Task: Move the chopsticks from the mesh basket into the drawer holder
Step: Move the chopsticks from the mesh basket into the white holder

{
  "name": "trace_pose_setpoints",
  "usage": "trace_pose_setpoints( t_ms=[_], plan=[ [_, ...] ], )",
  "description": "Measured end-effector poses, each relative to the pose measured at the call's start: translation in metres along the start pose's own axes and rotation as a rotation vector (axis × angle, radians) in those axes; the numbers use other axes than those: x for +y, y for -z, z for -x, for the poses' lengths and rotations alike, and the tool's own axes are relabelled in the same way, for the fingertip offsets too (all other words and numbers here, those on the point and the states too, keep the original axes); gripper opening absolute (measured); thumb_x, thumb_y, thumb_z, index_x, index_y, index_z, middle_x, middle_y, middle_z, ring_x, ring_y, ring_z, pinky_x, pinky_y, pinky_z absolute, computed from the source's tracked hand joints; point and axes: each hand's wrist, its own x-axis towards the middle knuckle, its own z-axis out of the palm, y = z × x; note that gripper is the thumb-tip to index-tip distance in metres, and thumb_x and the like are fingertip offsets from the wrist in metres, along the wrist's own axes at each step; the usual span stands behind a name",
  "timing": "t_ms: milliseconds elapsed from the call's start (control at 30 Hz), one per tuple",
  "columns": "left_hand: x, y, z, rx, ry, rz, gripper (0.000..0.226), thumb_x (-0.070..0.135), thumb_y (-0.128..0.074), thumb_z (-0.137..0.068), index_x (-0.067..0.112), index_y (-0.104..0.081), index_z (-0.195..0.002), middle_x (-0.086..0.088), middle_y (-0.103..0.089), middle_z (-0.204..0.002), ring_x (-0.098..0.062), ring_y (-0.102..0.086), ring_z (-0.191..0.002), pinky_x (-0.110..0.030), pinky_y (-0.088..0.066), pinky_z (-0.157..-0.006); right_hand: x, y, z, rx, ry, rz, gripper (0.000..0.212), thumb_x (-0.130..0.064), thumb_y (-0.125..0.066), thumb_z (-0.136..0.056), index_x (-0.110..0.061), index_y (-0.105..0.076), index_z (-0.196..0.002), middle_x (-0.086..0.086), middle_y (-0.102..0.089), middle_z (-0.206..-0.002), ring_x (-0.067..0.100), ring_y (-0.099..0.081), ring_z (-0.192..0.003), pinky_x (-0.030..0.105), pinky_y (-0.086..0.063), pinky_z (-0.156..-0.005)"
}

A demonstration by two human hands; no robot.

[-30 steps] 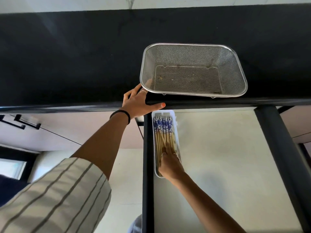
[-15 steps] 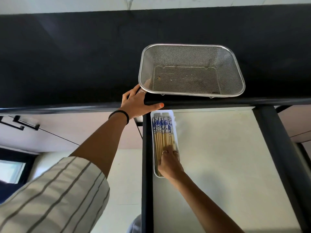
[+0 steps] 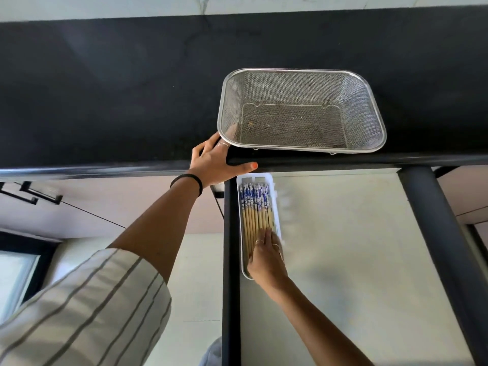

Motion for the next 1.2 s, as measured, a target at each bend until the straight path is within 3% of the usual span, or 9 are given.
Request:
trace_pose_setpoints(
  t_ms=[433,667,900,1200],
  plan=[
    [0.002,0.001,0.001,0.014,0.008,0.032,0.095,0.074,-0.054,-0.068,0.045,-0.004,-0.144,0.008,-0.017,-0.153,-0.008,-0.006,-0.138,-0.022,0.004,-0.101,-0.002,0.005,-0.006,0.026,0.018,0.028,0.067,-0.008,-0.036,-0.091,0.002,-0.004,-0.149,0.021,-0.003,-0.159,0.031,-0.003,-0.149,0.034,-0.004,-0.122],
    [0.000,0.000,0.001,0.021,0.001,0.028,0.095,0.076,-0.053,-0.067,0.045,-0.006,-0.143,0.007,-0.017,-0.153,-0.009,-0.007,-0.138,-0.023,0.004,-0.100,-0.005,0.004,-0.005,0.032,-0.042,0.005,0.070,-0.009,-0.040,-0.089,0.002,-0.006,-0.149,0.024,-0.005,-0.158,0.034,-0.012,-0.146,0.035,-0.014,-0.119],
    [0.000,-0.001,0.001,0.028,-0.004,0.022,0.094,0.077,-0.052,-0.067,0.046,-0.005,-0.142,0.007,-0.017,-0.153,-0.008,-0.007,-0.138,-0.022,0.004,-0.100,-0.010,0.003,-0.003,0.001,-0.120,0.017,0.068,-0.010,-0.042,-0.089,0.006,-0.012,-0.147,0.026,-0.019,-0.154,0.036,-0.018,-0.144,0.036,-0.019,-0.118],
    [0.000,-0.001,0.001,0.032,-0.015,0.025,0.094,0.075,-0.053,-0.068,0.042,-0.008,-0.144,0.006,-0.017,-0.153,-0.008,-0.006,-0.139,-0.024,0.004,-0.103,-0.007,0.000,0.005,-0.022,-0.023,0.125,0.070,-0.015,-0.041,-0.088,0.004,-0.010,-0.148,0.020,-0.005,-0.159,0.036,-0.019,-0.144,0.039,-0.020,-0.118]
  ],
)
